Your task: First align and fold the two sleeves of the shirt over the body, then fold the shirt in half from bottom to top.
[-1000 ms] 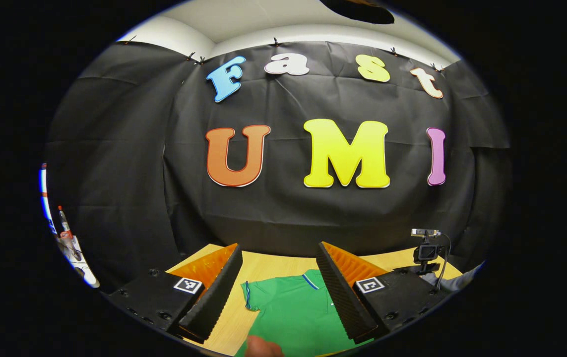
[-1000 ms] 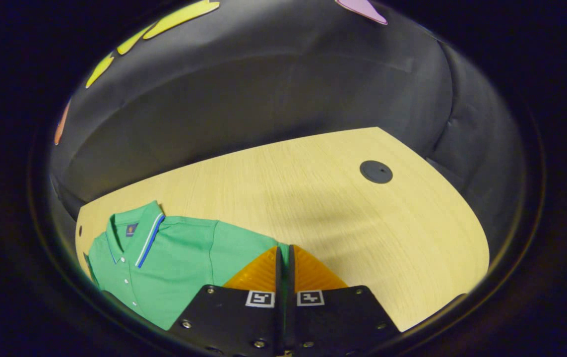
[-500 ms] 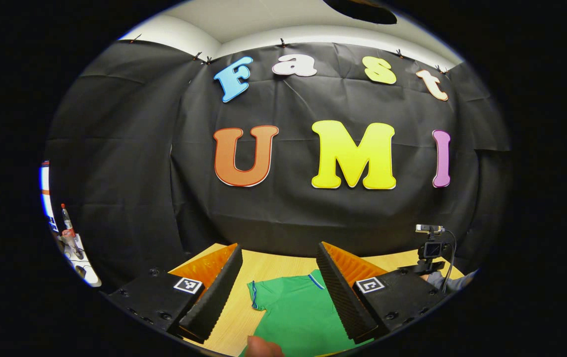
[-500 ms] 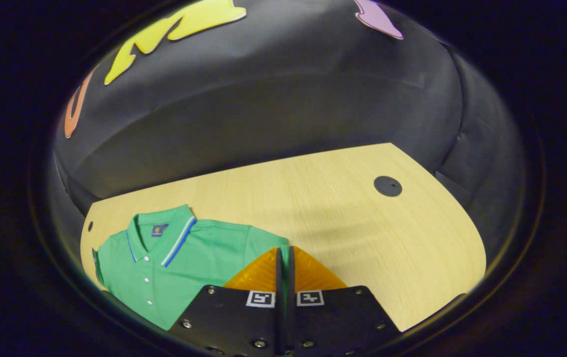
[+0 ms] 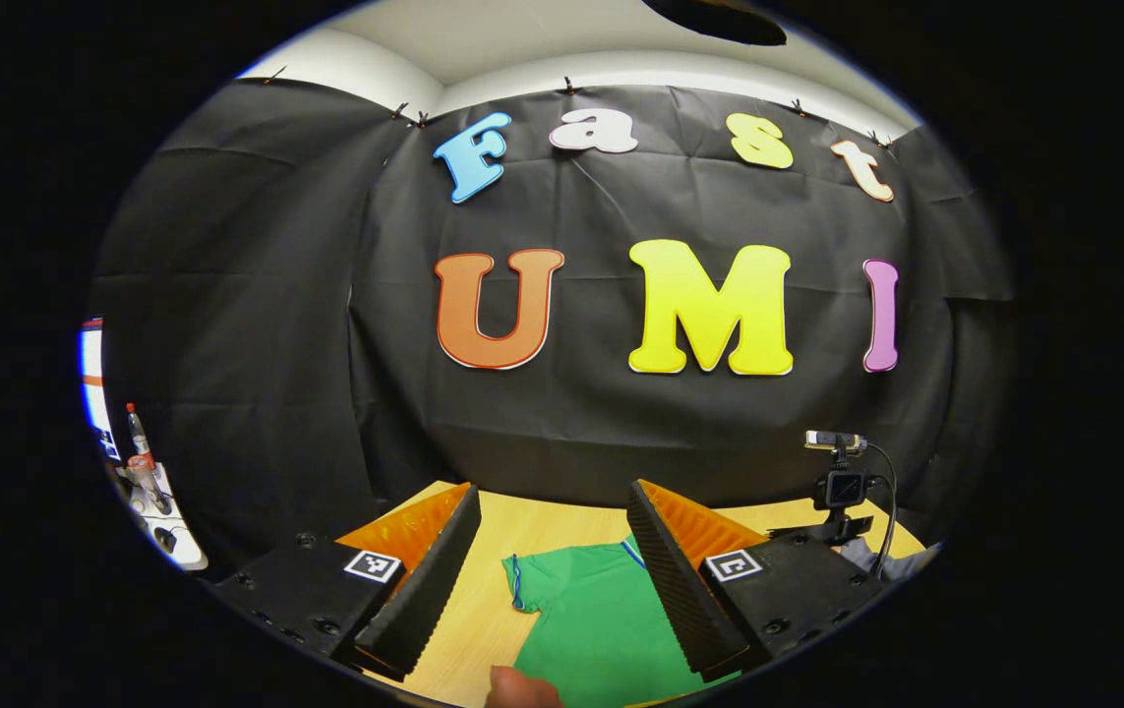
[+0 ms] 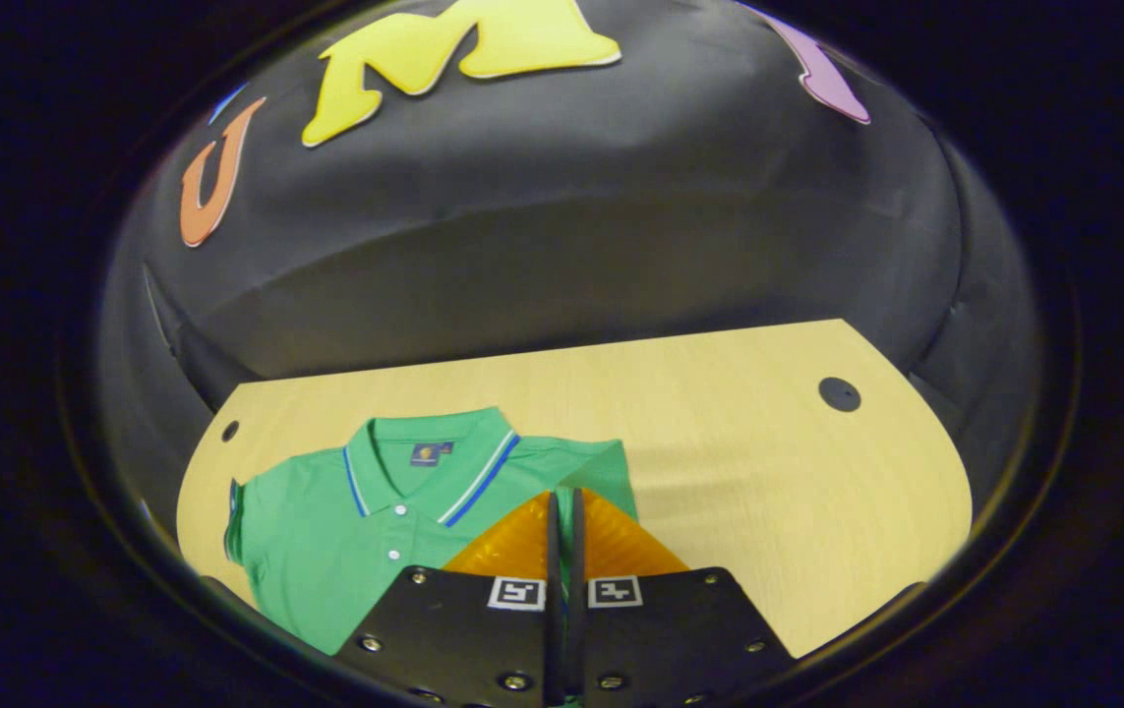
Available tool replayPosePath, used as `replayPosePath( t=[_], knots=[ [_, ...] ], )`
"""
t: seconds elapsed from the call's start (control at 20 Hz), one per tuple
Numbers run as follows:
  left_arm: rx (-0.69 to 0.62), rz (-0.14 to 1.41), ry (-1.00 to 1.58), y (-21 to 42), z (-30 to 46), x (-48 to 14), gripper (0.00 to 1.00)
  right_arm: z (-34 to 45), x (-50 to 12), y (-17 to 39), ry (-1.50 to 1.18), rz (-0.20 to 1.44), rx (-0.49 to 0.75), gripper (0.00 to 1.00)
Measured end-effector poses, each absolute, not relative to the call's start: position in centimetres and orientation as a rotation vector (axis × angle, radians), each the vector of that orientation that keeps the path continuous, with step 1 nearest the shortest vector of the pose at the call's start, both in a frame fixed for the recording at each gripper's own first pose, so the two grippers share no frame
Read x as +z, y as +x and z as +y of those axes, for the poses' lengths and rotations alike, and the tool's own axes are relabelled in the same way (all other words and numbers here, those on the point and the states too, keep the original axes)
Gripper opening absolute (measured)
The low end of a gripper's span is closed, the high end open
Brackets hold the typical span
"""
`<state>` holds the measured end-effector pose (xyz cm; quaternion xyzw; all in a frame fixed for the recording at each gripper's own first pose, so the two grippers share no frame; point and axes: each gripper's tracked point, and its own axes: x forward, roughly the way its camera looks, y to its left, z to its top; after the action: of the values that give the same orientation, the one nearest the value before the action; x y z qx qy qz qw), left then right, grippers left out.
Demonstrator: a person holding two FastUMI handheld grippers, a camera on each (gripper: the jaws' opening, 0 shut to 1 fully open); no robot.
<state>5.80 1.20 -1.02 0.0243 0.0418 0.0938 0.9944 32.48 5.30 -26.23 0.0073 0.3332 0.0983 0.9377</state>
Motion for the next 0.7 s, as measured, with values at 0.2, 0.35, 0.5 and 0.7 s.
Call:
replayPosePath(
  t=[0.2, 0.35, 0.5, 0.7],
  knots=[
    [0.204, 0.09, 0.05, 5.1, 1.9, -1.1, 0.96, 7.7, -27.0, 31.2, 0.0, 0.694, 0.239, 0.02],
    [0.217, 0.093, 0.05, 4.6, 2.7, -1.1, 0.96, 8.9, -27.4, 30.3, -0.006, 0.701, 0.257, 0.02],
    [0.229, 0.092, 0.049, 4.2, 3.1, -1.0, 0.96, 9.7, -27.8, 29.8, -0.016, 0.705, 0.268, 0.02],
    [0.246, 0.093, 0.055, 3.6, 3.9, -1.1, 0.96, 11.1, -29.3, 28.6, 0.003, 0.765, 0.313, 0.05]
  ],
)
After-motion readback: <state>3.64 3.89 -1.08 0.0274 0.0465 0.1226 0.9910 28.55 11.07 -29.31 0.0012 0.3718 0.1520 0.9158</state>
